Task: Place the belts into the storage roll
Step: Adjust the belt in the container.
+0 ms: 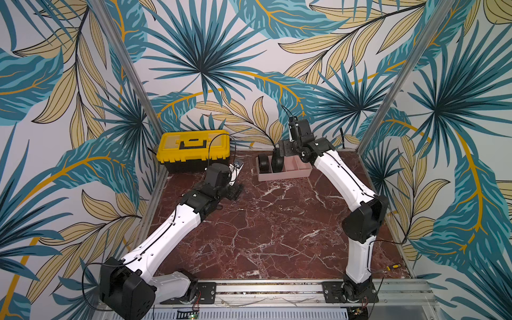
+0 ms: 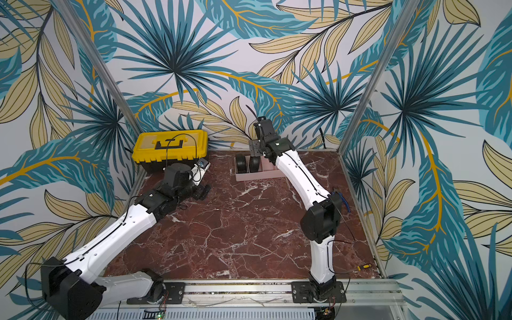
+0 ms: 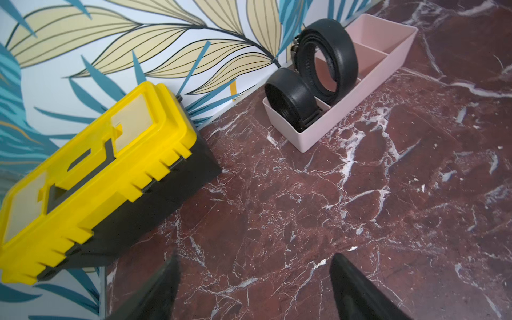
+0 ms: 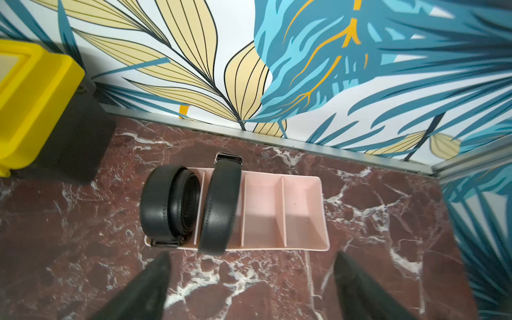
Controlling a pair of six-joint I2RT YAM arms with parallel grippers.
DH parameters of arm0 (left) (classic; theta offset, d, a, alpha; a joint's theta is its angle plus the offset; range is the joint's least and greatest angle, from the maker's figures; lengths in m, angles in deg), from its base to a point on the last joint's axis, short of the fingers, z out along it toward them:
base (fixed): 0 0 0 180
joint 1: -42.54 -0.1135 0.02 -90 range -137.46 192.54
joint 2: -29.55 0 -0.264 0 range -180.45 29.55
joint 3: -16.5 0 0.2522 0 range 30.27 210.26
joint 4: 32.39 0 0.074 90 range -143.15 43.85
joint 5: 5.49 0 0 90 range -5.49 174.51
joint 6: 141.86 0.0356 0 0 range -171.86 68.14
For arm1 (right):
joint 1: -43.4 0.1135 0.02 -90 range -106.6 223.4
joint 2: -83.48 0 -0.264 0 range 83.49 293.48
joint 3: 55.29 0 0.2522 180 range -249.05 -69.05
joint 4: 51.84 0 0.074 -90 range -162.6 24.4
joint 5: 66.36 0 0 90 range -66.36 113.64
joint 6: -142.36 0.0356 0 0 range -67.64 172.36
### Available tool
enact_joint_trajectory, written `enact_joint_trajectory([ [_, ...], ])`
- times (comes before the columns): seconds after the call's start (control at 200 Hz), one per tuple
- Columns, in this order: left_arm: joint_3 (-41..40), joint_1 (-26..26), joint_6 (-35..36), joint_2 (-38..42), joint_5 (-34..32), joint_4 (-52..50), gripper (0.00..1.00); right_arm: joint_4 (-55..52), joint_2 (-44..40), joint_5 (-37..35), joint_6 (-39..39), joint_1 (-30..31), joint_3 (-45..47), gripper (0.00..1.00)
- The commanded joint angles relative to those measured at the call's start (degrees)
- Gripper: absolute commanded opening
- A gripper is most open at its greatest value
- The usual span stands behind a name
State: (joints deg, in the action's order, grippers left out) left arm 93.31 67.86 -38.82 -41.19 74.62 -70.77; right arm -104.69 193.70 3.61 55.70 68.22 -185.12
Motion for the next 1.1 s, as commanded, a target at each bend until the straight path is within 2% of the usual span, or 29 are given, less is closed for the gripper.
enact_joint_trajectory([
  [0.0, 1.6, -4.1, -1.0, 1.6, 0.8, 1.7, 1.00, 10.3, -9.9, -0.2, -4.9, -1.5, 11.6, 1.00],
  [0.15, -1.6, -13.6, -3.9, 2.4, 6.2, 4.0, 0.99, 20.5, -24.1, -5.7, -3.2, -5.4, 32.6, 1.00],
  [0.245, -5.8, -19.5, -7.1, 1.9, 12.9, 8.3, 1.00, 30.8, -32.7, -7.5, -6.8, -7.5, 48.8, 1.00],
  [0.3, -8.8, -21.3, -8.3, 1.4, 14.5, 12.5, 1.00, 35.5, -36.5, -11.0, -8.5, -8.2, 57.3, 1.00],
  [0.365, -12.8, -23.5, -10.5, 0.4, 16.7, 17.7, 1.00, 41.5, -41.1, -9.4, -11.3, -9.4, 68.1, 0.99],
  [0.536, -20.5, -26.6, -12.3, -3.9, 17.9, 27.9, 1.00, 68.0, -50.3, -9.6, -9.8, -11.3, 94.5, 0.99],
  [0.641, -24.9, -27.6, -13.5, -5.7, 18.3, 35.7, 1.00, 67.6, -49.5, -8.4, -8.5, -12.4, 97.3, 1.00],
  [0.756, -28.5, -28.4, -14.9, -9.0, 17.9, 44.2, 0.99, 81.3, -43.0, -2.5, -9.1, -14.1, 101.1, 1.00],
  [0.831, -29.4, -29.1, -15.4, -12.2, 18.5, 48.8, 1.00, 85.1, -37.8, 1.0, -8.5, -15.6, 99.0, 0.99],
  [0.911, -28.1, -29.4, -14.1, -14.8, 18.2, 49.9, 0.95, 84.8, -31.8, 3.9, -10.5, -17.3, 95.1, 0.99],
  [0.991, -28.1, -30.3, -14.6, -16.7, 19.5, 52.0, 0.92, 82.1, -28.8, 2.9, -6.2, -20.4, 92.0, 0.99],
  [1.041, -29.2, -31.1, -15.0, -16.3, 20.9, 53.4, 0.92, 82.4, -27.9, 7.7, -4.3, -23.3, 92.0, 1.00],
  [1.096, -32.0, -31.6, -14.9, -15.1, 22.4, 57.5, 0.93, 90.2, -25.0, 13.0, -4.2, -25.3, 94.9, 1.00],
])
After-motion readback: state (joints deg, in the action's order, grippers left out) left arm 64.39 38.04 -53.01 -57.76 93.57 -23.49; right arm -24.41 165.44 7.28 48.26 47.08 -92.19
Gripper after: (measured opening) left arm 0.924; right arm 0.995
